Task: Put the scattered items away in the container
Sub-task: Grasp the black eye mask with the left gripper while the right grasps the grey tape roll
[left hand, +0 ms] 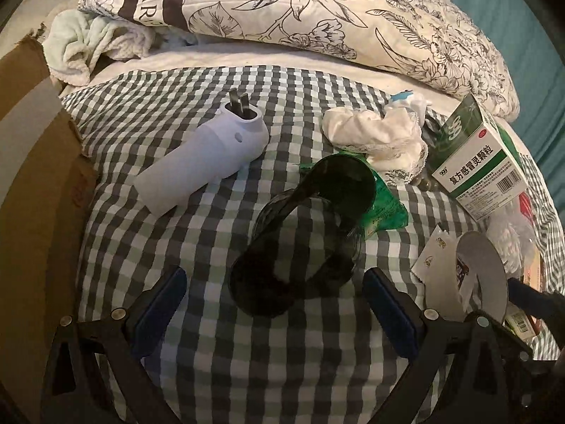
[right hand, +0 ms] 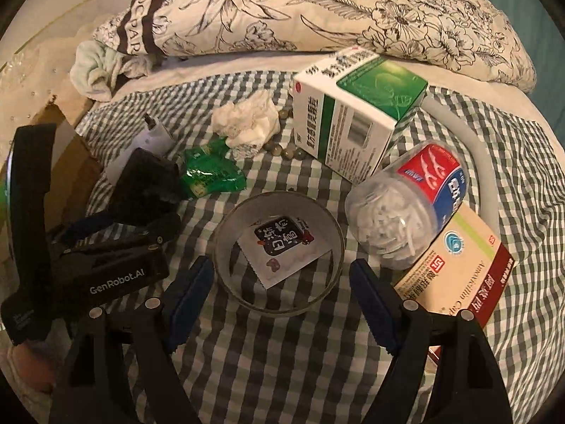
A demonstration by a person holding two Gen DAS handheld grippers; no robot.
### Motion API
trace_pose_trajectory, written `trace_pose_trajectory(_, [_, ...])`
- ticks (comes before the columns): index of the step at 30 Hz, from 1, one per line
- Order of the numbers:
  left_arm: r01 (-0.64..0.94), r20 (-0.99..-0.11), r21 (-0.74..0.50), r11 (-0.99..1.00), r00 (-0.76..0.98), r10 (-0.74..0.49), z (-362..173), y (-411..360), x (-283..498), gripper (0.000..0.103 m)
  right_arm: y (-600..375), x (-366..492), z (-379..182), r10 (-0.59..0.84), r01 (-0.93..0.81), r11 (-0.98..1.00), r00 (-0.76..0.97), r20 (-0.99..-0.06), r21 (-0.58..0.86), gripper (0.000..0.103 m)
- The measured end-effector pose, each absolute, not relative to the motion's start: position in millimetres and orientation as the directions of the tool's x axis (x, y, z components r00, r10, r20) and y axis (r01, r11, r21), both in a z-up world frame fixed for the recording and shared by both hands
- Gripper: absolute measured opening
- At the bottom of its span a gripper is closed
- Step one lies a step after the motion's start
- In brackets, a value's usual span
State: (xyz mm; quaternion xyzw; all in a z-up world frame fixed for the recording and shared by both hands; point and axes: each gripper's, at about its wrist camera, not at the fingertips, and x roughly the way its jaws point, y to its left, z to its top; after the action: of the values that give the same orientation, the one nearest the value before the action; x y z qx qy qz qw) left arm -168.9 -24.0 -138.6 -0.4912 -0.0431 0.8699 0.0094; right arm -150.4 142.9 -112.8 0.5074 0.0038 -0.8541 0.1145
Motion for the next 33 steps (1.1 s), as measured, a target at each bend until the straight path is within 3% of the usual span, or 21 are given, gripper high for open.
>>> trace_pose_trajectory(31, [-0.046, -0.831, -0.1, -0.994, -0.546, 0.109, -145, -14, -185, 0.102, 127, -165, -139, -0.14, 0.198, -0.979, -0.454, -0.88, 0.054, 0.082])
trace_pose_trajectory(33, [-0.05, -0.825, -0.106, -0.993, -0.553, 0.116, -142, -15, -182, 0.096, 128, -165, -137, -0.151, 0.199, -0.978, -0.455, -0.878, 0.065, 0.082])
